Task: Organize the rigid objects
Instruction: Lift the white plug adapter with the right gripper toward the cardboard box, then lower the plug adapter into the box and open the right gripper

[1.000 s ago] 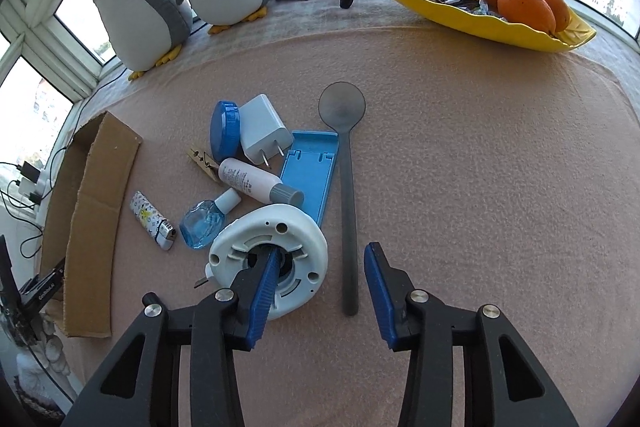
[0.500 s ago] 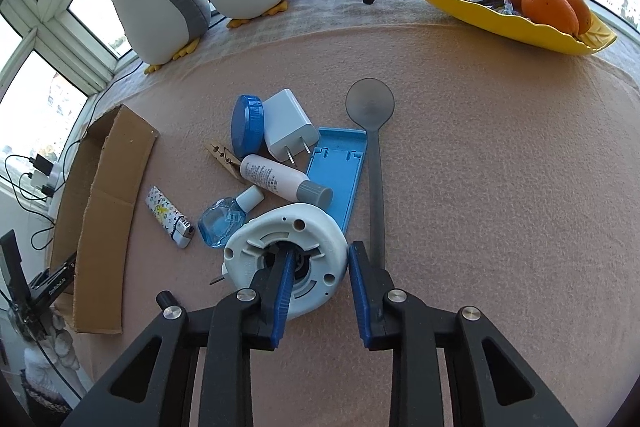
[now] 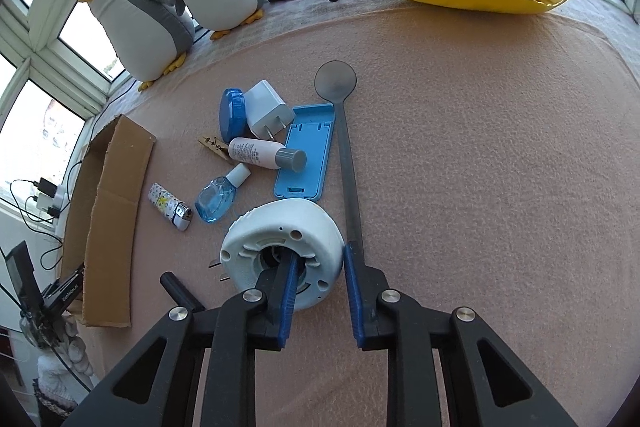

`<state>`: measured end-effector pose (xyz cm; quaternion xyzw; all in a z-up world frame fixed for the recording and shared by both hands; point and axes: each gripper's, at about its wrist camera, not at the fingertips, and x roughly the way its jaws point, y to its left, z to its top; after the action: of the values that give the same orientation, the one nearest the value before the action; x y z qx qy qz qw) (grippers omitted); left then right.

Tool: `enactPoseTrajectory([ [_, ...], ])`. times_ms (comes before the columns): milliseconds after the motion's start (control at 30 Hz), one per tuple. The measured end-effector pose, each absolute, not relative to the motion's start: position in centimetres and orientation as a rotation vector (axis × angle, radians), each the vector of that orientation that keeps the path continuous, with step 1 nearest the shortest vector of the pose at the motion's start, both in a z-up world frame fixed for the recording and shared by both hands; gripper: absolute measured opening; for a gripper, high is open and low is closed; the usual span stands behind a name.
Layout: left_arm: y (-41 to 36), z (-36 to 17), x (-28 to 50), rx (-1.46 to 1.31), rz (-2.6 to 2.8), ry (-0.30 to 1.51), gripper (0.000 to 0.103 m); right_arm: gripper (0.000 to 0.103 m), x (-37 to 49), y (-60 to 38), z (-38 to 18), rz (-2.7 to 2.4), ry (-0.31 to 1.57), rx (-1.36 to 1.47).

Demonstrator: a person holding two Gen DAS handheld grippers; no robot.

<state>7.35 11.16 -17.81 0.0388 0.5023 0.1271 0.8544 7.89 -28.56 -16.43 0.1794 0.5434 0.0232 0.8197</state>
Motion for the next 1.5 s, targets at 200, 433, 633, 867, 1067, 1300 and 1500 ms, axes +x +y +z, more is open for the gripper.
enactPoseTrajectory([
  [200,11.4,-17.8,7.2,0.072,0.233,1.077,0.059,0.020,6.5,-28.0,-14.5,0.041,1.124,0.405],
  [433,12.0,-17.8,7.3,0.072,0.171,1.099,0.059,0.020,6.1,-23.1,-9.9,0.122,1.054,0.358],
  [633,12.2,-17.9,7.1,0.083,0.114,1.098,0.059,0.020,6.8,-16.4,-7.6,0.224,1.014,0.278],
  [867,13.2,-18.0,7.1,0.033,0.056,1.102,0.059,0.020,8.0,-8.4,-8.8,0.295,1.032,0.168],
  [1067,13.6,-18.1,6.8,0.018,0.024,1.093,0.059,0.020,9.2,-4.1,-10.4,0.306,1.054,0.072],
  [1300,13.6,-18.1,6.7,0.015,0.025,1.085,0.059,0.020,10.5,-2.1,-11.2,0.310,1.059,0.006],
  [1500,13.6,-18.1,6.6,0.015,0.034,1.083,0.059,0.020,11.2,-1.4,-12.1,0.323,1.076,-0.013],
])
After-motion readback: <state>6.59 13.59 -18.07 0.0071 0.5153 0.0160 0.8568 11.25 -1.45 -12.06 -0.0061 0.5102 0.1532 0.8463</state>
